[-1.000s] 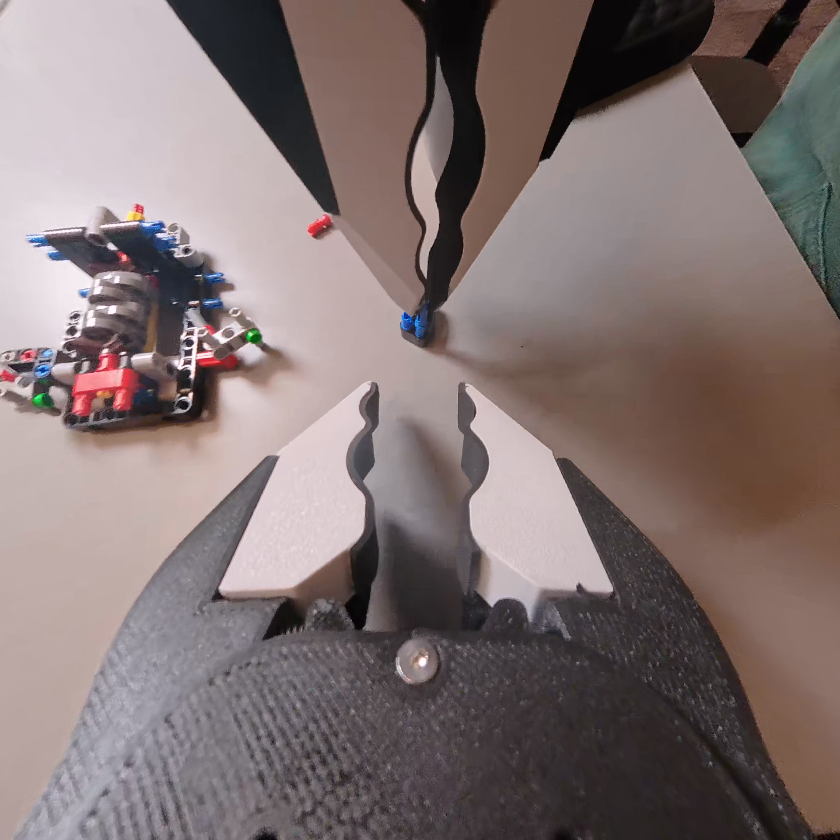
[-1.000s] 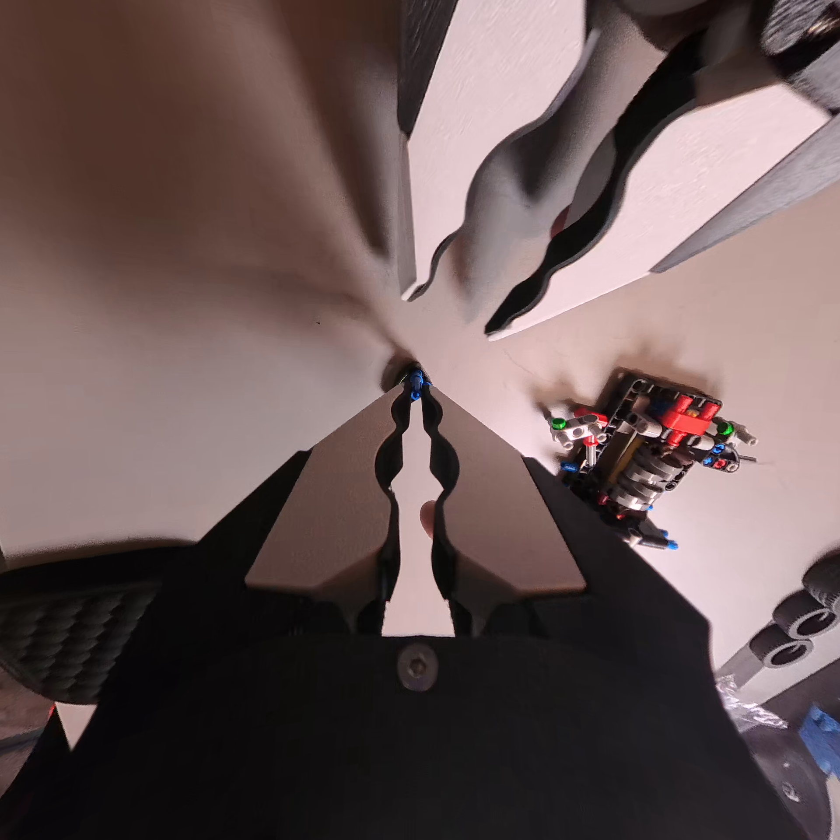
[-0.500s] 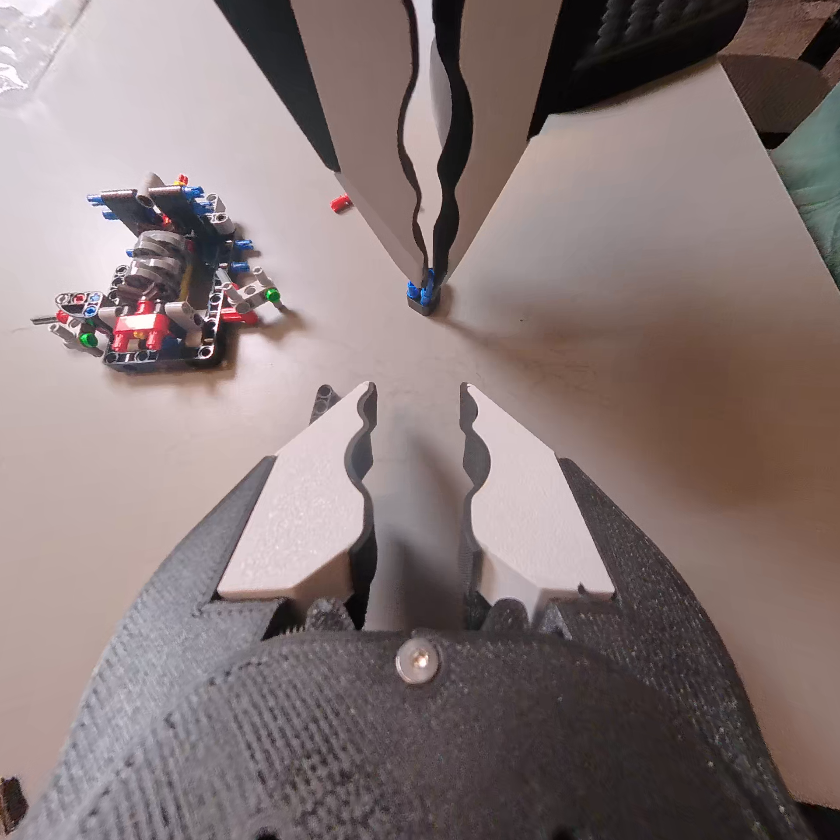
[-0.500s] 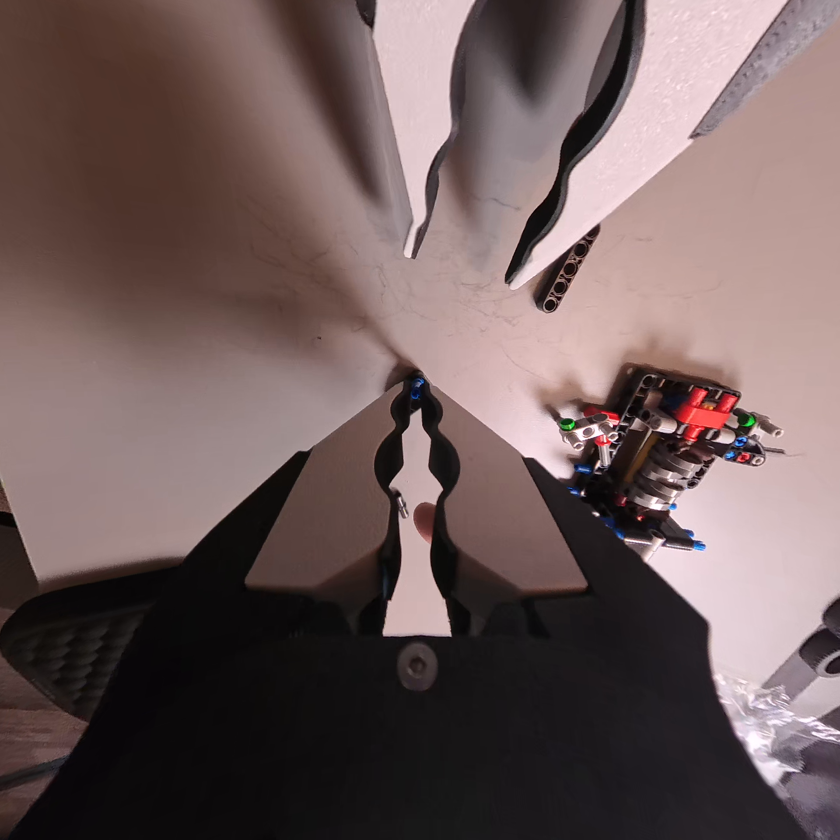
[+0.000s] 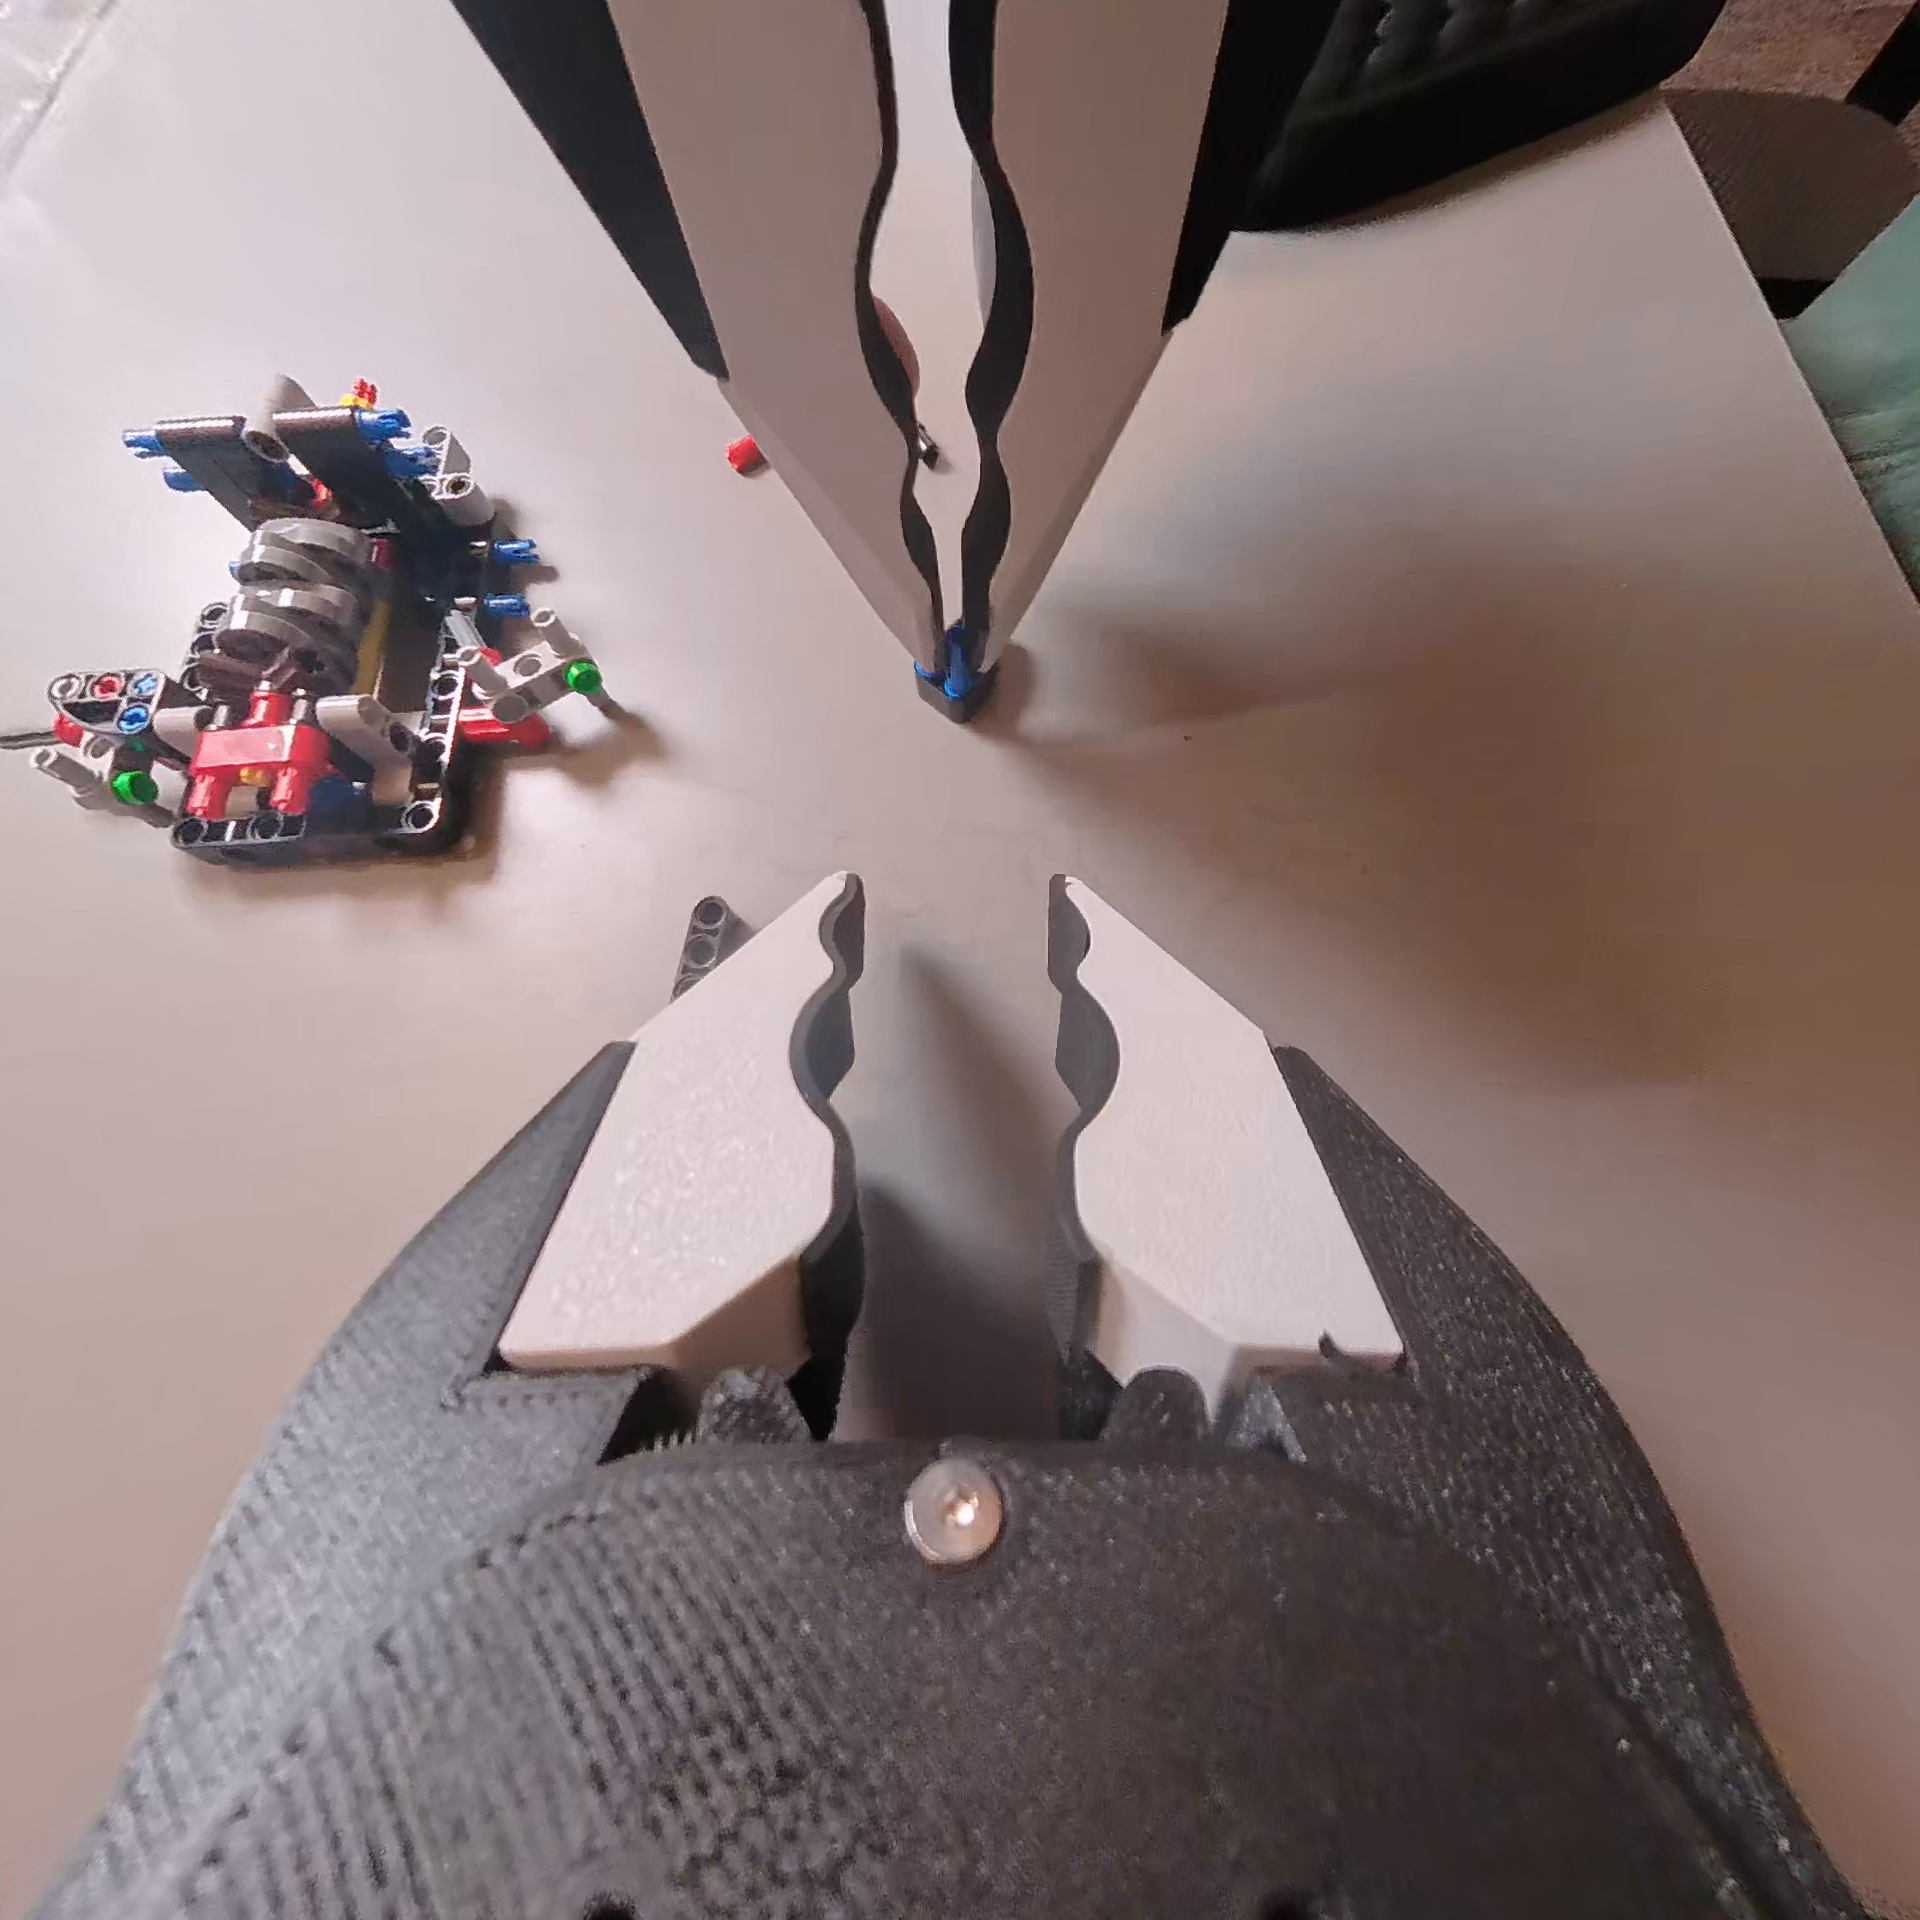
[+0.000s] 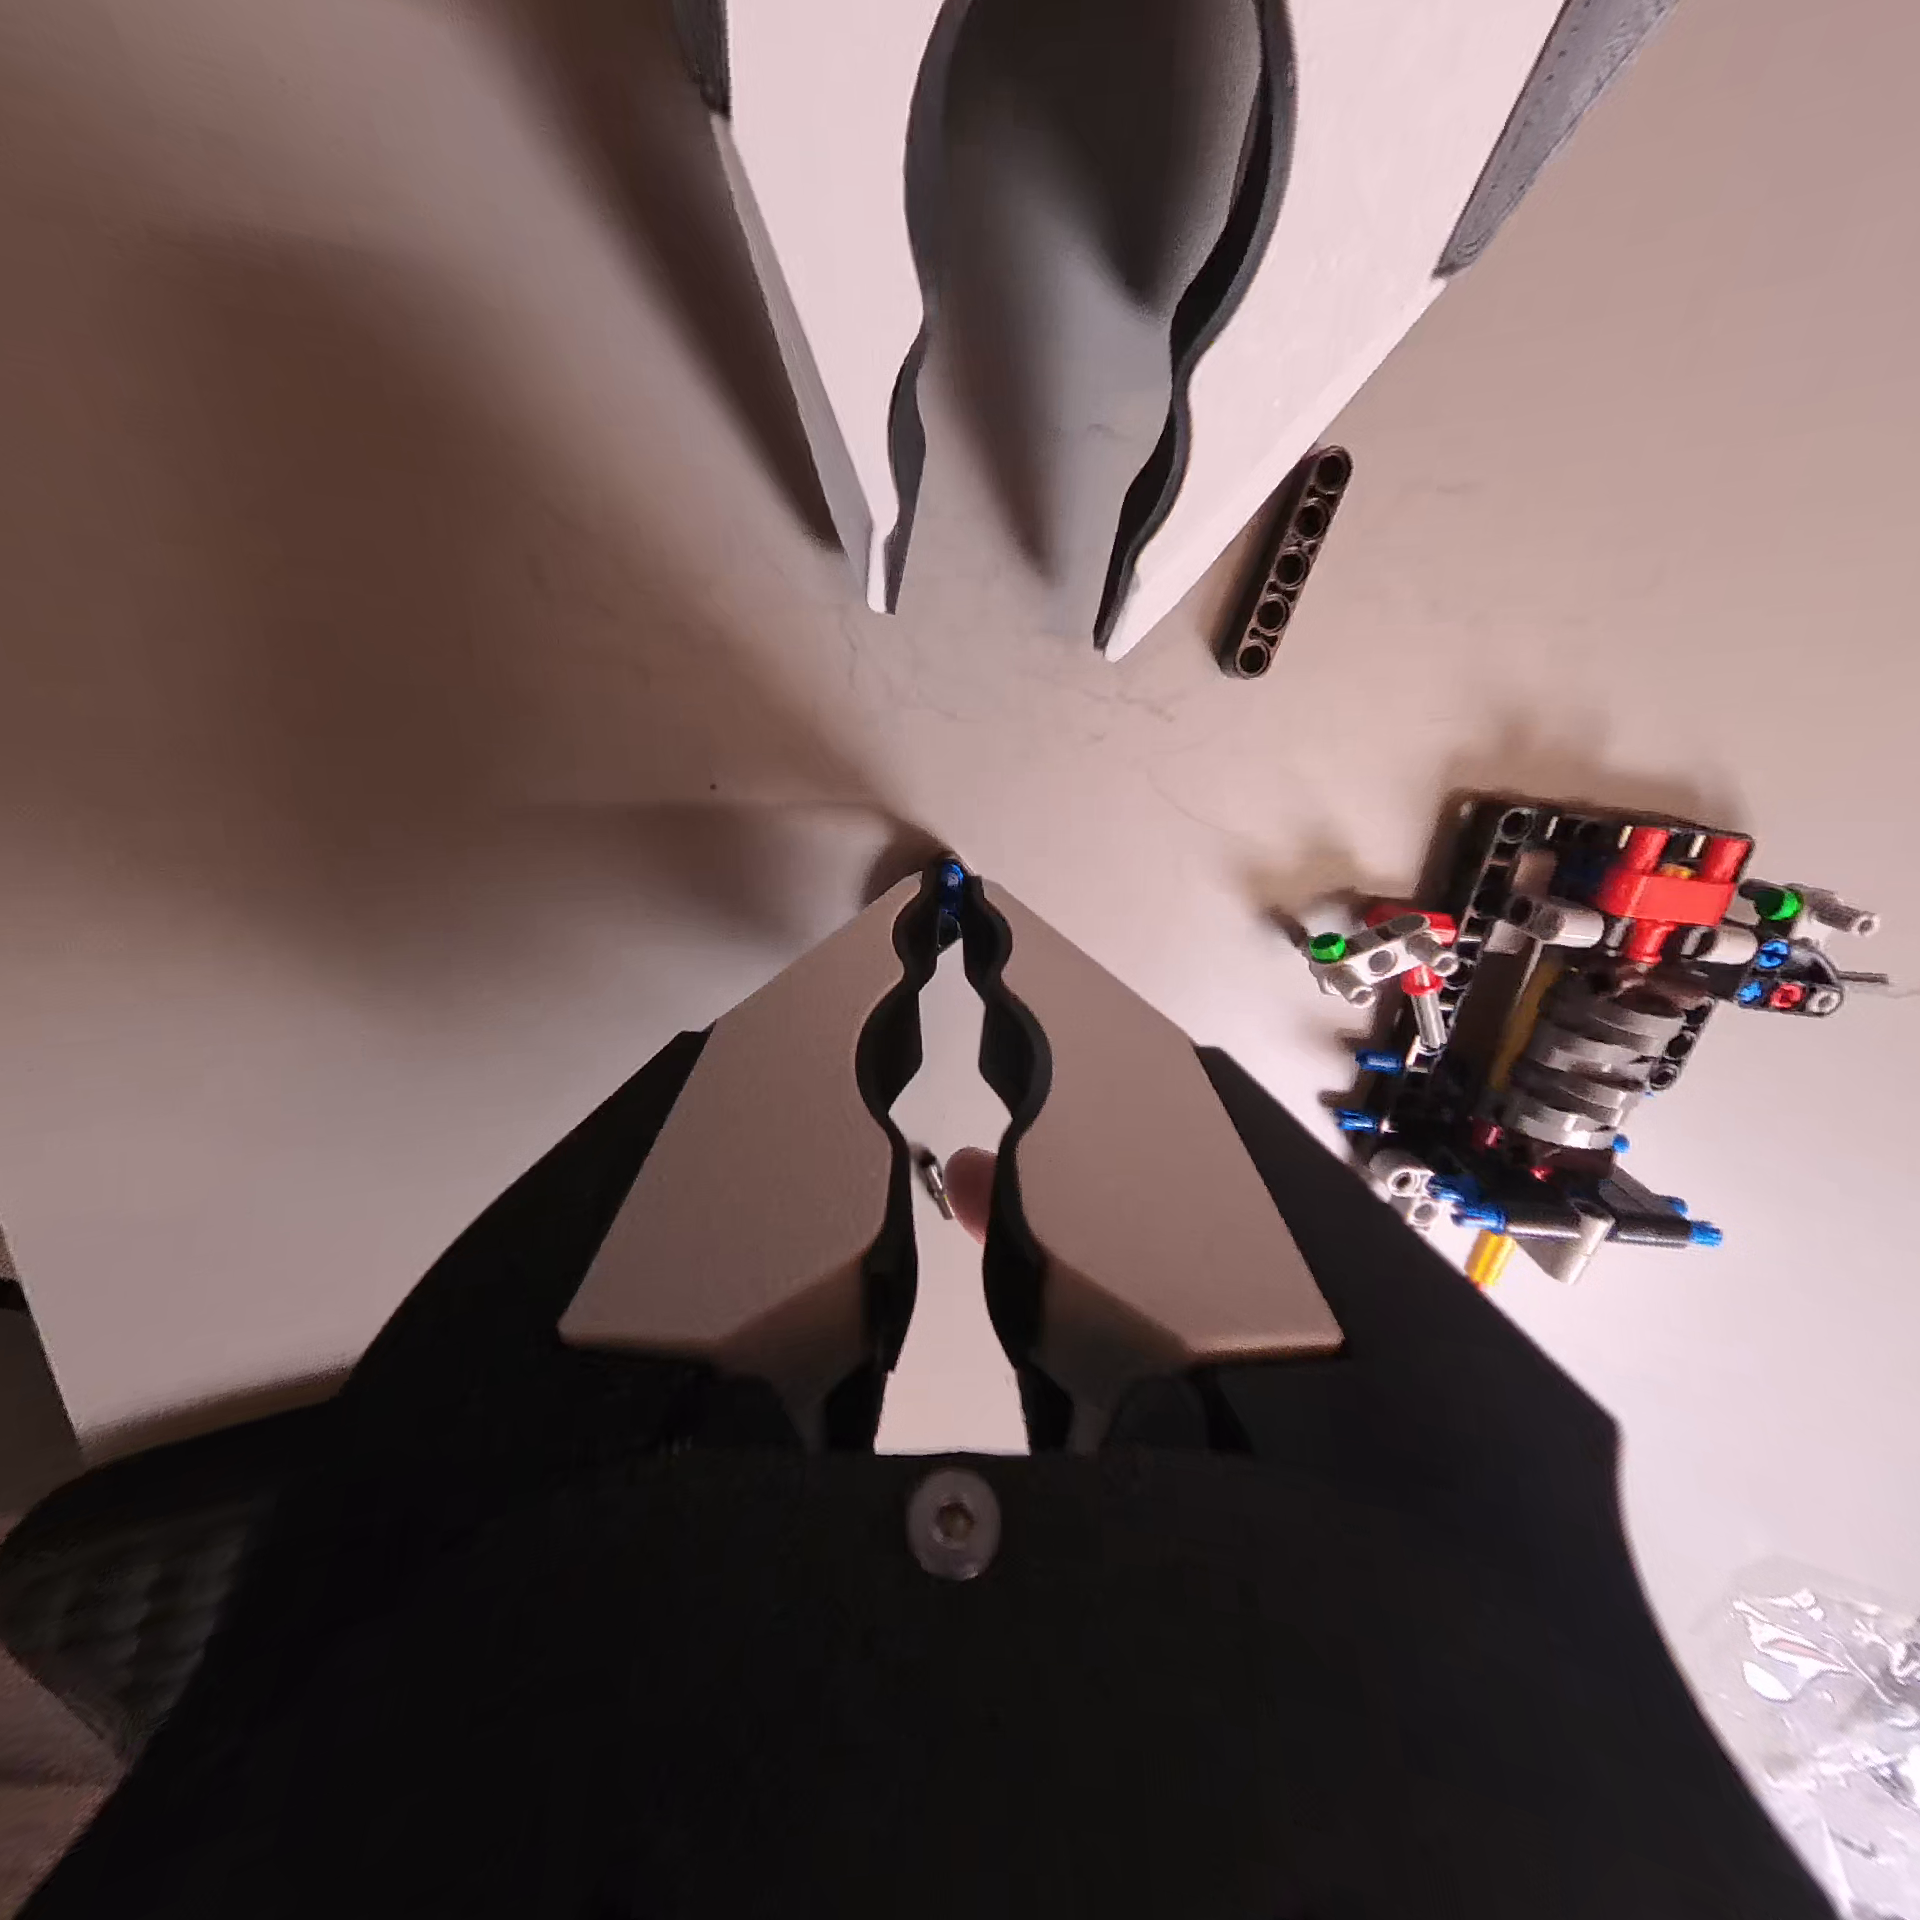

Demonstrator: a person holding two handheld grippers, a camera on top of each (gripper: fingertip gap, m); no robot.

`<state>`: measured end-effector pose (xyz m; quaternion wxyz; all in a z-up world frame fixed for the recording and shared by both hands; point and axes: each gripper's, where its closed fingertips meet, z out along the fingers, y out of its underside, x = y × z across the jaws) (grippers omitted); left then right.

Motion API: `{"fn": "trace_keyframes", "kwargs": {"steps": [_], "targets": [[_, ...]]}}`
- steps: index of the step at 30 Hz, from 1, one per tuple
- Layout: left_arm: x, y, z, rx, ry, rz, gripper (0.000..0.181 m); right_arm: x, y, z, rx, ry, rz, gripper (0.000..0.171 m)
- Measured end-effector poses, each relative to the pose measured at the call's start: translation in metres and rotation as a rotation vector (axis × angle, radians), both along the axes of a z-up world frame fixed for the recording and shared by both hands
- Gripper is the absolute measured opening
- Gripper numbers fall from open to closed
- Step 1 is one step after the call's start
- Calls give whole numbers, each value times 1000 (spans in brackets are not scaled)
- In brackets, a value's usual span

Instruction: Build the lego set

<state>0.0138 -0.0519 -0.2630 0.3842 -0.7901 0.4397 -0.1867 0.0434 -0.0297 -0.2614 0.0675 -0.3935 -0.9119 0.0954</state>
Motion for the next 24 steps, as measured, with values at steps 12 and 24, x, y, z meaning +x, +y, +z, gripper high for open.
{"fn": "trace_keyframes", "kwargs": {"steps": [12,24], "targets": [[3,4,5,16,-50,31,35,-3,0,0,-25,99,-34,2],[30,12,81,119,-476,96,30,-12,-9,100,-845,902,-311,2]]}}
